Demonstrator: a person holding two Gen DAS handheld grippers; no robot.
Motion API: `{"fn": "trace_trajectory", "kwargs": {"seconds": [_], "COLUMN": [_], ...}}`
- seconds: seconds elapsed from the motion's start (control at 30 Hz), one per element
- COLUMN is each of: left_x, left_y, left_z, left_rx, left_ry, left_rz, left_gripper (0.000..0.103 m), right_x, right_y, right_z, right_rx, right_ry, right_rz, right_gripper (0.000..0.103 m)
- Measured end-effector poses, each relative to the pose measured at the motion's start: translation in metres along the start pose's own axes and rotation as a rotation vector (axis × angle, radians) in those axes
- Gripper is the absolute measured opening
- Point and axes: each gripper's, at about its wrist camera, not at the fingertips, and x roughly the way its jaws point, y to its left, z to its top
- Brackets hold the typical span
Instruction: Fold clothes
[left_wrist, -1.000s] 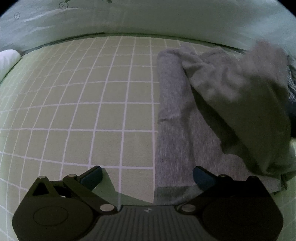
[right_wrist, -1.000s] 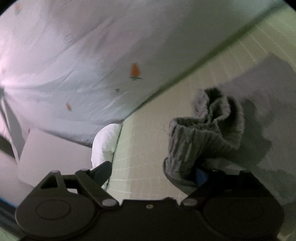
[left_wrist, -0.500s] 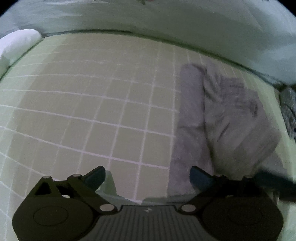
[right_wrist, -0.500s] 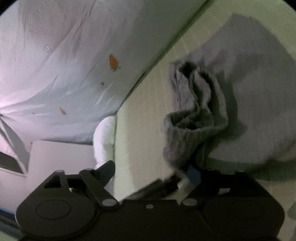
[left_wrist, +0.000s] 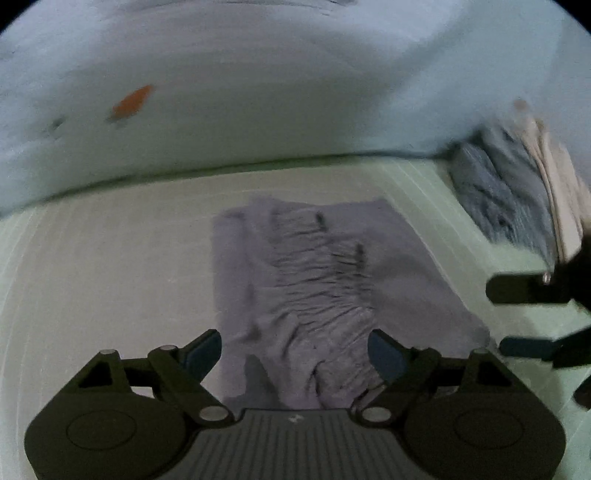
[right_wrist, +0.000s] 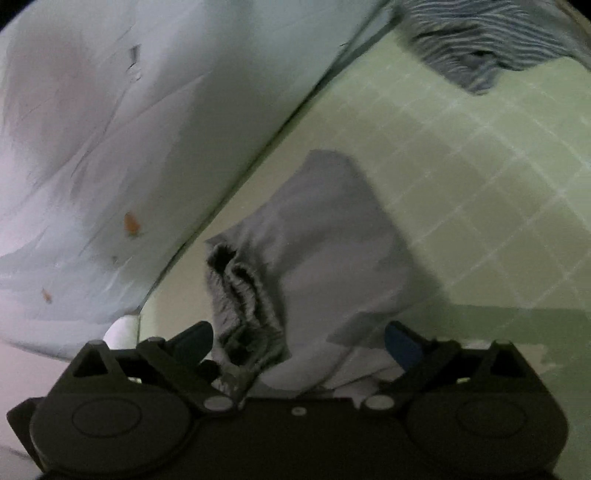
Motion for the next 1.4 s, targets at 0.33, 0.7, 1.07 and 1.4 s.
{"fn": "trace_trajectory", "kwargs": {"seconds": [0.33, 0.7, 1.07, 1.4], "left_x": [0.002, -0.052, -0.013, -0.023], "left_y": [0.016, 0.131, -0.002, 0.094], "left_z": [-0.013, -0.045, -0.009, -0.023], "left_rx": [-0.108, -0.684, -0.010, -0.495], "left_ry": [-0.006, -0.114, -0.061, -0.088], "left_rz": [-0.031, 0.207, 0.012, 0.255], "left_gripper": [0.050, 0.038, 0.080, 0.079], "right_x": [0.009, 0.026, 0.028, 0.027], "right_y": [-0.013, -0.003, 0.009, 0.000], "right_z": [-0.001, -0.010, -0.011, -0.009], "right_rx": [0.015, -0.135, -0.295, -0.285], "right_ry": [0.005, 0.029, -0.042, -0.051], "right_rz": [-0.069, -0.186, -0.332, -0.380], "right_gripper": [0.101, 0.100, 0.099, 0.099]}}
